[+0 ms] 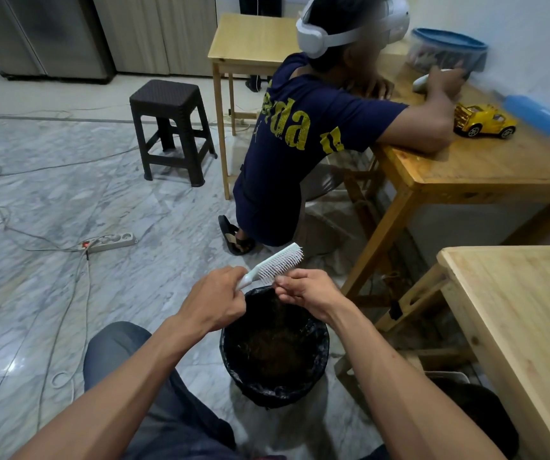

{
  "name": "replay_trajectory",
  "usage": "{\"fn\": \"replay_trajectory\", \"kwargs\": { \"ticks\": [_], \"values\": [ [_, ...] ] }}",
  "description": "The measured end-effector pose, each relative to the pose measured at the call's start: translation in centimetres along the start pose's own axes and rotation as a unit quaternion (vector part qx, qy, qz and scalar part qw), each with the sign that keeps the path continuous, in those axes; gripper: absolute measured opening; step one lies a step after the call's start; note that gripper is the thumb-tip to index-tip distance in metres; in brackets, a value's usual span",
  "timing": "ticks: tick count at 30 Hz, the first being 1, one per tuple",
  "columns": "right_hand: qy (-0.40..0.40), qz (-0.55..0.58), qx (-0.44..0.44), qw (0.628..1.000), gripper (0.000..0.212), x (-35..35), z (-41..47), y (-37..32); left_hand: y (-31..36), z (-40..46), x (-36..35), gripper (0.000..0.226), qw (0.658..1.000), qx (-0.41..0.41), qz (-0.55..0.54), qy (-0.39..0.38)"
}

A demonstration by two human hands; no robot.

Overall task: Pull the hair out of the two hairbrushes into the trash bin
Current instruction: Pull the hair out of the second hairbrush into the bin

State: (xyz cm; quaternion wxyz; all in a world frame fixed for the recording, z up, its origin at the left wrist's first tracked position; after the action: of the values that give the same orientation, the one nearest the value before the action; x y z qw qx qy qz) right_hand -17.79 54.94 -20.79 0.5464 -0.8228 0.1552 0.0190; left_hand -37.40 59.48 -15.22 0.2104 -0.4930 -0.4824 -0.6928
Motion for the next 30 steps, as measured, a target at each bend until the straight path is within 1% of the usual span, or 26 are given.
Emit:
{"fn": "replay_trajectory", "kwargs": {
  "ticks": [2,6,8,10,11,13,15,16,17,18,20,21,23,25,26,27,28,29,30],
  "values": [
    [0.022,-0.05,-0.004,0.998,0.017,0.6,-0.3,0.5,-0.2,-0.1,0.2,0.025,1.0,0.015,0.009,0.001],
    [0.04,-0.171,-0.013,0.984,0.007,1.9,-1.3,1.3,-1.1,0.0,0.7,0.025,0.998,0.053,0.019,0.019],
    [0.039,-0.276,-0.024,0.96,0.009,2.4,-1.7,1.8,-1.2,0.2,0.8,0.025,0.998,0.059,0.026,0.023],
    [0.03,-0.344,-0.034,0.938,0.011,2.7,-1.8,2.4,-1.2,0.3,0.8,0.025,0.998,0.058,0.027,0.026],
    [0.018,-0.36,-0.043,0.932,0.018,2.6,-1.8,2.6,-1.1,0.4,0.8,0.024,0.998,0.055,0.025,0.027],
    [-0.023,-0.394,-0.073,0.916,0.044,2.3,-1.5,2.6,-0.9,0.5,0.7,0.024,0.998,0.049,0.024,0.029],
    [-0.073,-0.451,-0.113,0.882,0.069,2.0,-1.4,2.0,-0.7,0.6,0.7,0.025,0.998,0.043,0.029,0.029],
    [-0.082,-0.468,-0.126,0.871,0.079,2.1,-1.3,1.6,-0.6,0.7,0.7,0.025,0.998,0.041,0.033,0.028],
    [-0.076,-0.461,-0.126,0.875,0.087,2.3,-1.1,1.2,-0.6,0.7,0.7,0.025,0.998,0.039,0.036,0.027],
    [-0.057,-0.422,-0.116,0.898,0.093,2.4,-0.9,0.8,-0.6,0.7,0.7,0.025,0.998,0.037,0.036,0.027],
    [-0.003,-0.283,-0.08,0.956,0.104,2.8,-0.3,0.2,-0.5,0.6,0.7,0.025,0.999,0.031,0.036,0.025],
    [0.016,-0.213,-0.059,0.975,0.109,2.9,0.0,-0.1,-0.4,0.6,0.7,0.025,0.999,0.027,0.038,0.024],
    [0.024,-0.138,-0.017,0.99,0.112,3.0,0.7,-0.5,-0.3,0.5,0.7,0.025,0.999,0.019,0.04,0.023],
    [0.008,-0.095,0.009,0.995,0.106,2.8,0.9,-0.7,-0.1,0.5,0.6,0.027,0.999,0.009,0.038,0.022],
    [-0.004,-0.077,0.018,0.997,0.097,2.7,0.9,-0.9,0.0,0.4,0.5,0.029,0.999,0.005,0.035,0.022],
    [-0.015,-0.066,0.028,0.997,0.08,2.5,0.7,-1.0,0.1,0.4,0.5,0.029,0.999,0.0,0.034,0.024],
    [-0.02,-0.068,0.037,0.997,0.057,2.2,0.5,-1.1,0.1,0.3,0.6,0.029,0.999,-0.002,0.033,0.025],
    [-0.014,-0.072,0.043,0.996,0.035,2.0,0.3,-1.2,0.1,0.3,0.7,0.029,0.999,-0.002,0.032,0.027],
    [0.003,-0.078,0.05,0.996,0.02,2.0,0.2,-1.1,0.0,0.3,0.8,0.029,0.999,0.001,0.031,0.027]
  ]
}}
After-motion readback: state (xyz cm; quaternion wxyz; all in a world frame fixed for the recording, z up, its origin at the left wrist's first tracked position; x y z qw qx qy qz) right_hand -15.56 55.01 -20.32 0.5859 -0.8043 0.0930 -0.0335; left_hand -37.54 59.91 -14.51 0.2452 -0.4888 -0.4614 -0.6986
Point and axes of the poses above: each hand's wrist, its own z-axis towards the middle knuckle, its own x-axis out of the back of the hand, y = z × x, the point moved 4 cm from there along z, towards the middle knuckle, and after that the axes turned 7 degrees about x, right-handed, at the moved point
